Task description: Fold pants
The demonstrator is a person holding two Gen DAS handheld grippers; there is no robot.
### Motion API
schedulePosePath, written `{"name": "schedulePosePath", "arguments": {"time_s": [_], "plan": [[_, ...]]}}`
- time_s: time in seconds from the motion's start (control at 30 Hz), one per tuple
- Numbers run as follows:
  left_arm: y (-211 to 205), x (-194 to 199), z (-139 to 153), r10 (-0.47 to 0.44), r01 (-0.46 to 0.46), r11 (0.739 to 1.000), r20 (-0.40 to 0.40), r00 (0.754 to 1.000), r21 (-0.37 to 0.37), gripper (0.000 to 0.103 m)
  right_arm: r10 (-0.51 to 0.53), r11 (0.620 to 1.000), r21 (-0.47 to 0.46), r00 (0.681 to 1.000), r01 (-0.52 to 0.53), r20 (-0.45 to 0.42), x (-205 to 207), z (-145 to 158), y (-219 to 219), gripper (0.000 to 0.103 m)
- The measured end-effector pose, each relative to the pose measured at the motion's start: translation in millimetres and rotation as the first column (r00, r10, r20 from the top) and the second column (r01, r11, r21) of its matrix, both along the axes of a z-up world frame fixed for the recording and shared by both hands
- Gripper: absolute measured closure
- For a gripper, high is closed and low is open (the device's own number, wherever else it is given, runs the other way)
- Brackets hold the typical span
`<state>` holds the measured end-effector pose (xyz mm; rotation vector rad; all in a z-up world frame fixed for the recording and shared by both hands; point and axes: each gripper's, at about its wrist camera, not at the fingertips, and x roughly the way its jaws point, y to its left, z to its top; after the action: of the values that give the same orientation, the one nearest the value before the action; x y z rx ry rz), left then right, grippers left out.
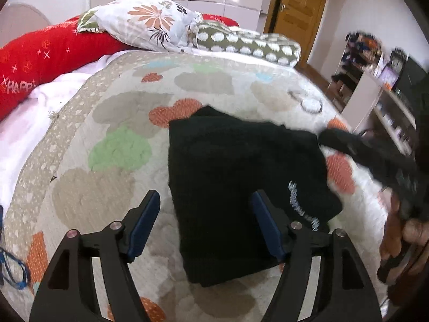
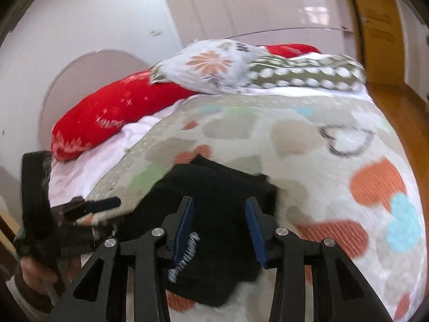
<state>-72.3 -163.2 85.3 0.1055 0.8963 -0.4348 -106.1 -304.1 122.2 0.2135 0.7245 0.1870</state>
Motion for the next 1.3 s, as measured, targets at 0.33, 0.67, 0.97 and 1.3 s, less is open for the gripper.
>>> {"name": "schedulePosePath", "arguments": {"time_s": [0.33, 0.67, 0.97, 1.3], "plan": [[-5, 2, -30, 0.031, -0.033, 0.999, -0.061, 0.998, -0.028, 0.017, -0.016, 1.000, -0.019, 0.992, 0.013, -0.126, 68, -64, 8, 0.078], [-6, -3, -29, 0.044, -0.045, 0.999, -0.047, 0.998, -0.021, 0.015, -0.017, 0.999, -0.037, 0.998, 0.015, -0.064, 0, -29, 7, 0.062], [0, -15, -19, 0.064, -0.064, 0.998, -0.017, 0.998, -0.019, 0.014, -0.090, 0.992, -0.097, 0.989, 0.079, -0.115, -32, -59, 4, 0.051], [14, -43, 10, 0.115, -0.115, 0.993, 0.114, 0.987, -0.007, 0.014, -0.146, 0.985, -0.088, 0.988, 0.149, 0.041, -71, -14, 17, 0.027]]}}
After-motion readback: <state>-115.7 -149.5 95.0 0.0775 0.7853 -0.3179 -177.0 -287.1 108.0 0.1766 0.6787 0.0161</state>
